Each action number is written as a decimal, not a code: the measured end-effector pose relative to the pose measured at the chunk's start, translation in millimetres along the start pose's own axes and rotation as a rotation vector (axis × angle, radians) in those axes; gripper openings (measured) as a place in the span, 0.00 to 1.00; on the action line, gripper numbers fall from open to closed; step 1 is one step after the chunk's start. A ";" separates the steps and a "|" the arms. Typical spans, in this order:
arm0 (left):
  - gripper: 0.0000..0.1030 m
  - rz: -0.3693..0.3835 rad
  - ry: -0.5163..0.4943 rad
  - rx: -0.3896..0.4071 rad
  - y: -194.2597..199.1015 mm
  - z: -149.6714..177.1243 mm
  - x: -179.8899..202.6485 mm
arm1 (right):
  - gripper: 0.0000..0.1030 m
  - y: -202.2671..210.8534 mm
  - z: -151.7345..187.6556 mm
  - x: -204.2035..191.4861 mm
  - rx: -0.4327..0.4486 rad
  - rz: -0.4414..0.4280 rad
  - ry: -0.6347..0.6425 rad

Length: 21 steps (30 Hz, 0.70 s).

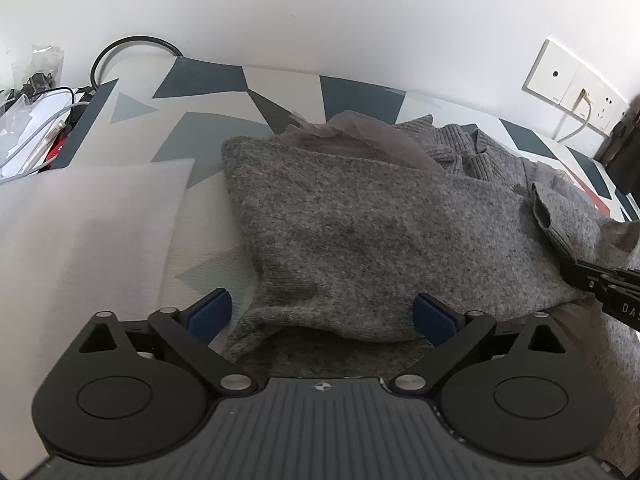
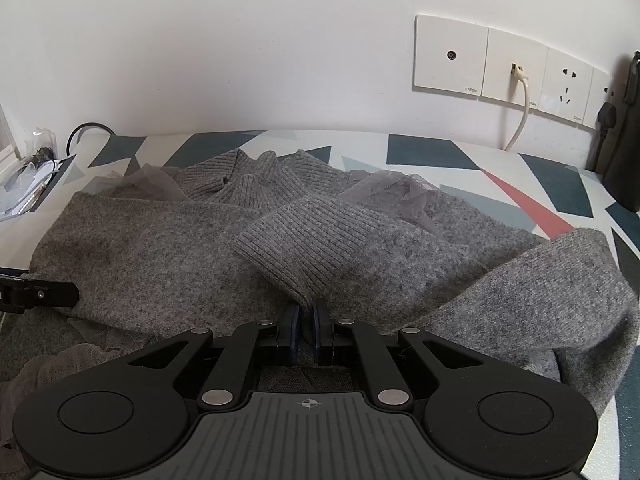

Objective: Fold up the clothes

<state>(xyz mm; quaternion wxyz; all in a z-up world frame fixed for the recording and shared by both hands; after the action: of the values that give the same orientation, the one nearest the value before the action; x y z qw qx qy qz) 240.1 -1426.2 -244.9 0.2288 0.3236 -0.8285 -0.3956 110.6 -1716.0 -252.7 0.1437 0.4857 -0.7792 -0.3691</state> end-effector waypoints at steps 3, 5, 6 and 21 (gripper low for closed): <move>0.99 -0.006 -0.017 -0.011 -1.7 0.5 2.3 | 0.06 0.0 -0.1 -0.1 0.000 0.000 -0.001; 0.99 -0.014 -0.031 -0.016 -2.7 1.2 3.6 | 0.06 -0.2 -0.1 0.0 -0.001 -0.001 -0.001; 0.99 -0.018 -0.038 -0.018 -3.1 1.6 4.1 | 0.06 -0.3 0.0 0.1 -0.001 -0.001 -0.001; 0.99 -0.019 -0.051 -0.017 -3.8 1.9 4.3 | 0.06 -1.2 -0.5 -0.9 -0.009 0.001 0.008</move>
<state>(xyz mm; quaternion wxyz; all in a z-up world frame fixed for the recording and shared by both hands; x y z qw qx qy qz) 237.3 -1430.2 -248.5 0.2065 0.3191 -0.8277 -0.4129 112.1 -1715.7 -253.1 0.1496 0.4860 -0.7772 -0.3706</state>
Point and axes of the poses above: each gripper's, at about its wrist camera, not at the fingertips, and y roughly against the way its jaws point, x to its right, z to its underside, the point moved 10 cm from there along -y, roughly the way its jaws point, and after that the axes turned 3 degrees about -y, right-handed, at the moved point
